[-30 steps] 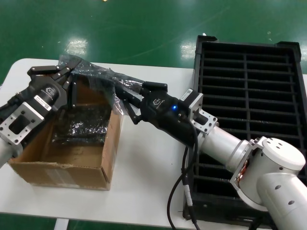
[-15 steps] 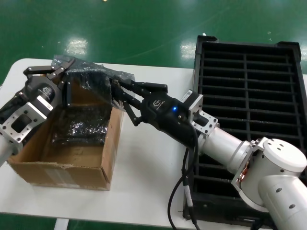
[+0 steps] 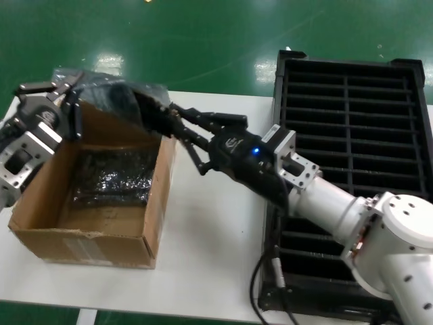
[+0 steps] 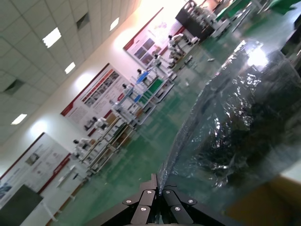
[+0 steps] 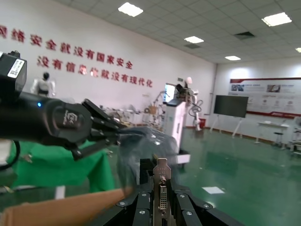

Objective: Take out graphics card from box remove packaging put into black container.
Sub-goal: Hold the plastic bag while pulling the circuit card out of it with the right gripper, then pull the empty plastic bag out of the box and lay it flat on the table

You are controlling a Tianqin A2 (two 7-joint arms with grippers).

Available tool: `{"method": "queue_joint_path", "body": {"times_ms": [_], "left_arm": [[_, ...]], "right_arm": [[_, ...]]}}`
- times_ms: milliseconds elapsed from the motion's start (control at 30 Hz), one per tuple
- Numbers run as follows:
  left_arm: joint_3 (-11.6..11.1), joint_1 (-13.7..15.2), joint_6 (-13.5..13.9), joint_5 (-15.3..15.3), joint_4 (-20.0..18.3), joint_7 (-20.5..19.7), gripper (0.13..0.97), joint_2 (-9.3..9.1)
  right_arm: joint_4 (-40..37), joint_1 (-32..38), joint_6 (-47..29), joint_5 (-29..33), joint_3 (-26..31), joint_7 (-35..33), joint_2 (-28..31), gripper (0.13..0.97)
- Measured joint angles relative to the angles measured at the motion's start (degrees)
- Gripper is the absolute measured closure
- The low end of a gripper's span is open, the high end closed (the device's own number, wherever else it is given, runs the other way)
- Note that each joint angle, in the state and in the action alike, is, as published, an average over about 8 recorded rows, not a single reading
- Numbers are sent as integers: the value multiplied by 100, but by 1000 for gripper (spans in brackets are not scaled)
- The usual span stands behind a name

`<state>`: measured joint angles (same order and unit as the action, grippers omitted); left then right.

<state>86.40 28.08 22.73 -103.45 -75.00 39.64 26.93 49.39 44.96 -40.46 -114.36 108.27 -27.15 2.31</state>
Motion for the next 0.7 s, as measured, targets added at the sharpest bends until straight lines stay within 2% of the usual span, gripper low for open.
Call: {"method": "queue_joint_path", "body": {"times_ms": [200, 333, 467, 567, 700], "left_arm": [[-178, 167, -37, -65, 293, 215, 957, -53], [-242, 229, -65, -126, 409, 129, 957, -55], [-232, 219, -99, -226, 377, -249, 957, -37], [-185, 160, -127, -357, 243, -720, 957, -32], [-43, 38, -191, -674, -23, -1504, 957, 7]], "right_arm": [[1418, -435, 790, 775, 180, 986, 602, 908], [2455, -744, 1320, 1534, 228, 1877, 1091, 908], [3367, -1019, 1649, 2386, 133, 2772, 1497, 908], [4006, -1211, 1681, 3062, -72, 3390, 1713, 908], [4749, -1408, 1344, 3964, -550, 4042, 1769, 908]]}}
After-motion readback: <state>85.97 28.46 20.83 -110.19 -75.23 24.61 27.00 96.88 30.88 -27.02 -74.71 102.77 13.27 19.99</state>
